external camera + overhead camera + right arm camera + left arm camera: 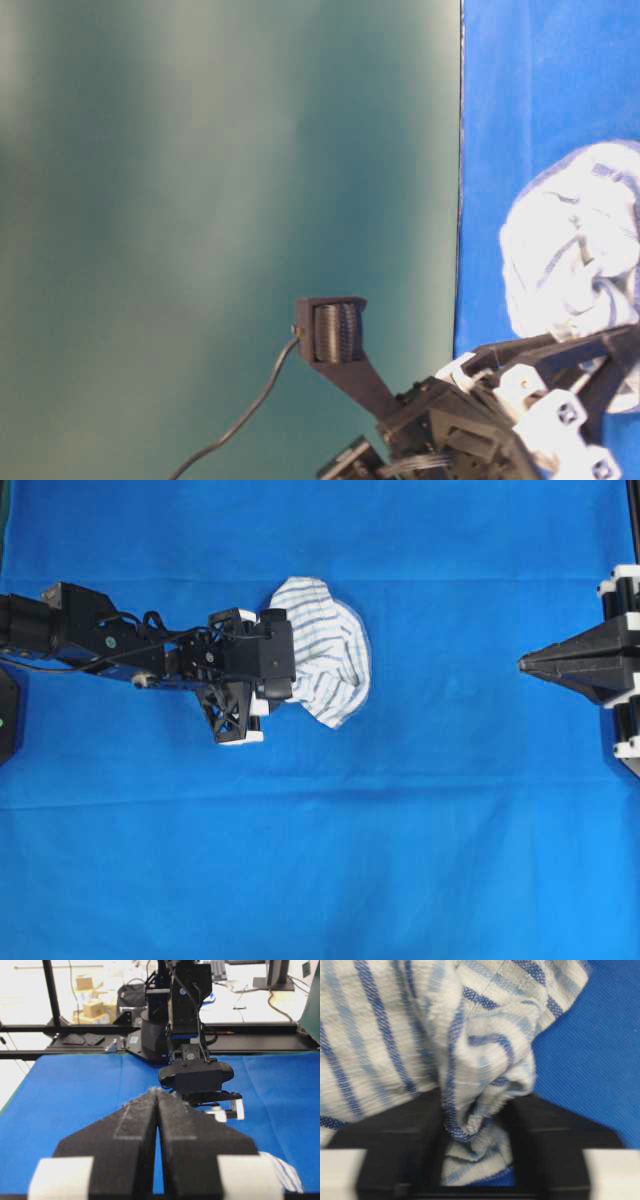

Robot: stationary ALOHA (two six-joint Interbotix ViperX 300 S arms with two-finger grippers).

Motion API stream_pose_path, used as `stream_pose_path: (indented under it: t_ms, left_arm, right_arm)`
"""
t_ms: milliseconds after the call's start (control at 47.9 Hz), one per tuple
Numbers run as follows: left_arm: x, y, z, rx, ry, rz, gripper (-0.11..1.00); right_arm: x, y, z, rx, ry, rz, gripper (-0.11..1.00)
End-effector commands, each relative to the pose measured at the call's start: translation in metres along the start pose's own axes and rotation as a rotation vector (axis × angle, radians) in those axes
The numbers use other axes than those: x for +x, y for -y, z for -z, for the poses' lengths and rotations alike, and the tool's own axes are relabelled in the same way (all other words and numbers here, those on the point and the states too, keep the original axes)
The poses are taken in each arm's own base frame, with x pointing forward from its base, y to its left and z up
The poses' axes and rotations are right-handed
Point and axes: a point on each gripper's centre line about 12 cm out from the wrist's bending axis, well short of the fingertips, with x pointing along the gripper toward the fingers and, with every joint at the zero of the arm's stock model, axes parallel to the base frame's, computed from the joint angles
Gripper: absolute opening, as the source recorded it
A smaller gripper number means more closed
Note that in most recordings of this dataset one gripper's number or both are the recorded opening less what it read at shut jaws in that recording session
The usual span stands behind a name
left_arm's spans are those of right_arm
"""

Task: Hand over the towel.
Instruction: 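Reach the left gripper to the towel's left side and grasp it, then lift the towel with the left gripper and pull it back left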

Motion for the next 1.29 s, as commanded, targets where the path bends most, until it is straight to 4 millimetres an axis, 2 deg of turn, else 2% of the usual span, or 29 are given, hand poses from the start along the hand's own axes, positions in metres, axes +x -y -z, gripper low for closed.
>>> stream_pose_path:
  t_ms: [0, 63, 188, 418, 626, 752, 940, 1274]
  left_arm:
    - [-0.015, -0.002, -0.023, 0.014, 0.069, -0.006, 0.18]
    - [-0.023, -0.002, -0.029, 0.023, 0.096, -0.009, 0.07]
    - [-0.052, -0.004, -0.053, 0.026, 0.191, -0.018, 0.07]
    - [-0.138, -0.007, -0.101, 0.032, 0.448, -0.039, 0.07]
    - [-0.199, 0.000, -0.119, 0.040, 0.619, -0.034, 0.07]
    - [-0.225, 0.010, -0.120, 0.055, 0.718, -0.013, 0.07]
    - [-0.237, 0.012, -0.116, 0.052, 0.768, -0.007, 0.07]
    - [-0.234, 0.013, -0.117, 0.044, 0.764, 0.001, 0.07]
  right_arm:
    - [0.003, 0.000, -0.009, 0.003, 0.025, 0.000, 0.00]
    - [0.002, 0.000, -0.008, 0.003, 0.023, 0.000, 0.00]
    - [0.002, 0.000, -0.009, 0.003, 0.026, 0.000, 0.00]
    - [0.003, 0.000, -0.012, 0.004, 0.058, 0.000, 0.00]
    - [0.002, 0.000, -0.017, 0.001, 0.100, -0.002, 0.00]
    - [0.002, 0.000, -0.018, 0.001, 0.110, -0.002, 0.00]
    - [0.005, 0.000, -0.014, 0.003, 0.098, 0.002, 0.00]
    - [0.018, 0.001, -0.010, 0.004, 0.107, 0.004, 0.00]
